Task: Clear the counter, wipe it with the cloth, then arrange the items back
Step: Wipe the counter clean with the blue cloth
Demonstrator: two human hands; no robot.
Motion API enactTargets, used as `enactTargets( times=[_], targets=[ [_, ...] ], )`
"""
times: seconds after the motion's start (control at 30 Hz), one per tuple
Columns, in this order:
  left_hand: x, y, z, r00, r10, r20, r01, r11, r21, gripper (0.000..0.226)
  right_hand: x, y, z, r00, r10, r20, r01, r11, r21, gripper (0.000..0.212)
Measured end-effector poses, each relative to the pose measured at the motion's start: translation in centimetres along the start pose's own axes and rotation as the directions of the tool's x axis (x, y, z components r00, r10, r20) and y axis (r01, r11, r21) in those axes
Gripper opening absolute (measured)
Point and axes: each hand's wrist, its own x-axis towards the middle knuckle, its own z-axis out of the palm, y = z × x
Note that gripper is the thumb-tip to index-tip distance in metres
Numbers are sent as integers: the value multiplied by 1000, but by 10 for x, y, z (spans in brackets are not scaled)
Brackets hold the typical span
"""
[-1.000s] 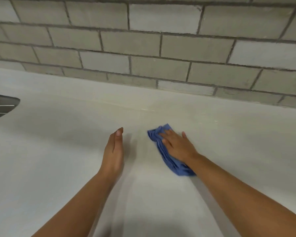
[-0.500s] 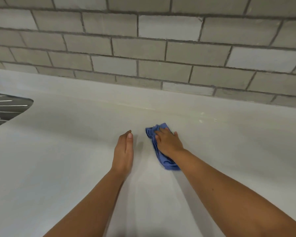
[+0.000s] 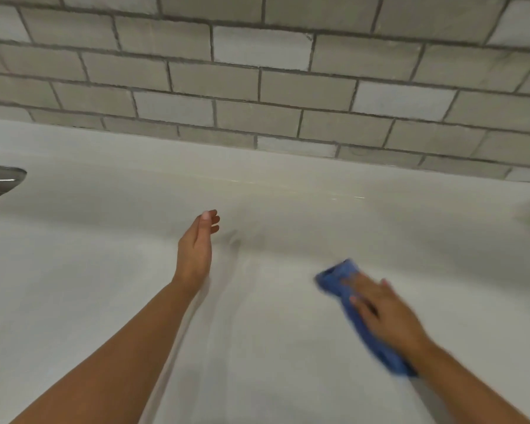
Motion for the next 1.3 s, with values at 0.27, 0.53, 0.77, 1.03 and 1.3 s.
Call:
enactTargets(
  times=[0.27, 0.53, 0.77, 1.03, 1.3],
  targets=[
    [-77, 35, 54, 962, 16, 272, -35, 997, 66, 43, -3, -29, 15, 986, 165, 34, -157, 973, -171, 60],
    [-170, 43, 98, 809, -219, 546, 0, 928, 372, 61, -124, -62, -19, 957, -207, 204, 117, 916, 383, 43],
    [-256, 11, 121, 848, -172, 502, -429, 334, 839, 132, -180, -12, -65, 974, 201, -107, -147, 915, 376, 25],
    [-197, 3, 45, 967, -187, 171, -152, 109, 982, 88, -217, 5, -74, 966, 245, -86, -237, 967, 91, 43],
    [-192, 7, 69, 953, -260, -153, 219, 246, 944, 105, -256, 40, -90, 928, 351, -122, -351, 936, 21, 44]
  ],
)
